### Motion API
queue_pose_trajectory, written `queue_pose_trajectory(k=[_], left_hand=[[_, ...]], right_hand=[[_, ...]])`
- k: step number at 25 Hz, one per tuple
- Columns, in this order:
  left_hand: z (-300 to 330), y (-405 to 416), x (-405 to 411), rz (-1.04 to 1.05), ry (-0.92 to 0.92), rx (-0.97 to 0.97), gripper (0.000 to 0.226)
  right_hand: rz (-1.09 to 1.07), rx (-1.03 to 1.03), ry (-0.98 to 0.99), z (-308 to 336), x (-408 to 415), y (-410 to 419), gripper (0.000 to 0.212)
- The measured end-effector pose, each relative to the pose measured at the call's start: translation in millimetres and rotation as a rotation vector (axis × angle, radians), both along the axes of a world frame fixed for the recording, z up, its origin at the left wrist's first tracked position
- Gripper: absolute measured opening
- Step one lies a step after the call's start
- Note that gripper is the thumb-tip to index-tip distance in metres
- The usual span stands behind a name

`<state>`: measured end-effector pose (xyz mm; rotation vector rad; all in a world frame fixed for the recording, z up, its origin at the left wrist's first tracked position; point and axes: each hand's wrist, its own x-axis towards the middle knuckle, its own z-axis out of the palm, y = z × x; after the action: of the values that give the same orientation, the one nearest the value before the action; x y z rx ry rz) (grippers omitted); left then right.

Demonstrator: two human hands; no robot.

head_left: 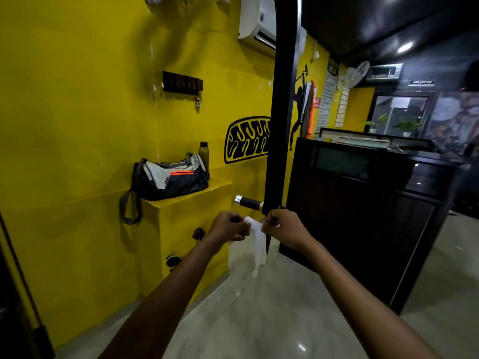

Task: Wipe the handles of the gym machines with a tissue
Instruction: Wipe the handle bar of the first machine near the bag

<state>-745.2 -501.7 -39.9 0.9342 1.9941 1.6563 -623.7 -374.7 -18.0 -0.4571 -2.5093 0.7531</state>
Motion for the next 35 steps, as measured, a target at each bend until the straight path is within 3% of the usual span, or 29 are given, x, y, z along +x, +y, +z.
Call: queue_pose_trajectory(k=[4,9,13,15,22,26,30,32,35], left_hand=[[15.2,-2.1,-8.6,-0.028,0.182,-0.019,0.01],[34.7,-6.3,-13.7,-0.261,0.31,-0.033,0.019],[40.6,-6.4,-10.8,-0.292,0.291,-0.024,0.004],[40.1,-7.4,-14.2,-0.299,0.28,-0.03,0.012],[44.7,-12.5,-23.2,-0.262,0.161,0.064,0.028],[42.0,-9.8,-17.6,-0.118,-0.138,0.082,0.047],[30.5,-9.9,-15.0,-0.197,-0.303,0.07,0.059],[30.4,-6.8,-15.1,-0.199,-0.271,0.102,0.056],[33.3,-5.4,-16.8,-0.192,-0.232,0.126,0.033]], right_hand=[[0.04,-0.08,-0.124,9.6,-0.5,4.1,0.016],[0.176,-0.485,-0.099,18.3,-1.0,1.1,0.042],[0.258,-0.584,-0.134,13.3,-5.7,-2.5,0.042],[0.248,-0.587,-0.13,11.2,-7.8,-1.7,0.039],[0.229,-0.579,-0.15,5.1,-8.5,3.4,0.041],[0.251,-0.706,0.03,10.0,-9.4,-1.8,0.031],[0.214,-0.737,0.107,17.2,-11.3,-0.3,0.029],[0.197,-0.758,0.109,18.2,-12.2,0.0,0.032],[0.128,-0.732,0.16,18.8,-14.6,-2.1,0.045]])
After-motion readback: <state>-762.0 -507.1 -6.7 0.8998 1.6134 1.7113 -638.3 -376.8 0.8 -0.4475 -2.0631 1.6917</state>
